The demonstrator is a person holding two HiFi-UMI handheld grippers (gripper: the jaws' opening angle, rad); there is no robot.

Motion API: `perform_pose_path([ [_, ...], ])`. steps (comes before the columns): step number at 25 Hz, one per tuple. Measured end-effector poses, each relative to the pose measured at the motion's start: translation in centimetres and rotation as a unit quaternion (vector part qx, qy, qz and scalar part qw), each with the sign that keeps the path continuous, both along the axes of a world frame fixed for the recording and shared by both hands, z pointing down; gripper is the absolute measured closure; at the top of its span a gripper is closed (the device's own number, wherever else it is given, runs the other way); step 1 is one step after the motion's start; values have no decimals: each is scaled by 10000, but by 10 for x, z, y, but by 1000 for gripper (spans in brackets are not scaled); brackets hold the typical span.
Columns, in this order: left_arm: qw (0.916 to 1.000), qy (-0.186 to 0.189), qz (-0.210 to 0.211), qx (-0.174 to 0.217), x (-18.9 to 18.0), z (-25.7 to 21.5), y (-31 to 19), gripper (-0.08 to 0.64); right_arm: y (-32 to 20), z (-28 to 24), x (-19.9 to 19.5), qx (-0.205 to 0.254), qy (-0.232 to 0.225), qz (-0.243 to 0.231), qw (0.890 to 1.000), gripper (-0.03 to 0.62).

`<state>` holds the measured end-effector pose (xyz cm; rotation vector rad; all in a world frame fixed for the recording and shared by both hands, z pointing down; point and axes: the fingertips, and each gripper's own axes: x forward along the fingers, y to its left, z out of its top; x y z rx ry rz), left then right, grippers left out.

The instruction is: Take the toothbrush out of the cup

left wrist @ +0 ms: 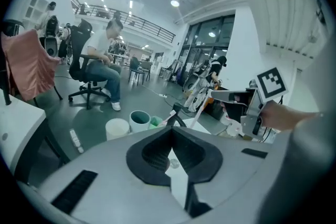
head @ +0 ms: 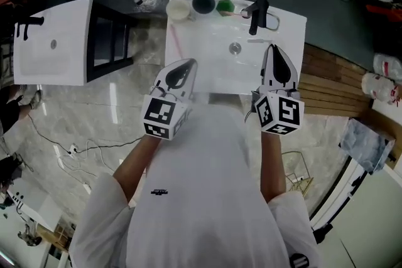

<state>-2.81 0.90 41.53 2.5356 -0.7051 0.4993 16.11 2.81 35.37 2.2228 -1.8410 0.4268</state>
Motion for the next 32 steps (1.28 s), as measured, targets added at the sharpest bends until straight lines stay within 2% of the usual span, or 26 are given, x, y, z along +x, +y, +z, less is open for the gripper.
perform_pose_path([
  [8, 9984, 10, 562, 62, 71, -5, 23, 557, 72, 7, 83, -224, 24, 778, 9967, 591],
  [14, 9973, -47, 724, 145, 117, -15, 37, 557, 112, 20, 136, -514, 68, 1002, 9936, 591],
  [25, 9977, -238, 611, 155, 181, -16, 51, 557, 132, 77, 214, -1412, 33, 687, 9876, 591],
  [32, 9984, -421, 345, 124, 197, -12, 56, 557, 119, 125, 238, -1782, -234, 368, 9830, 591],
])
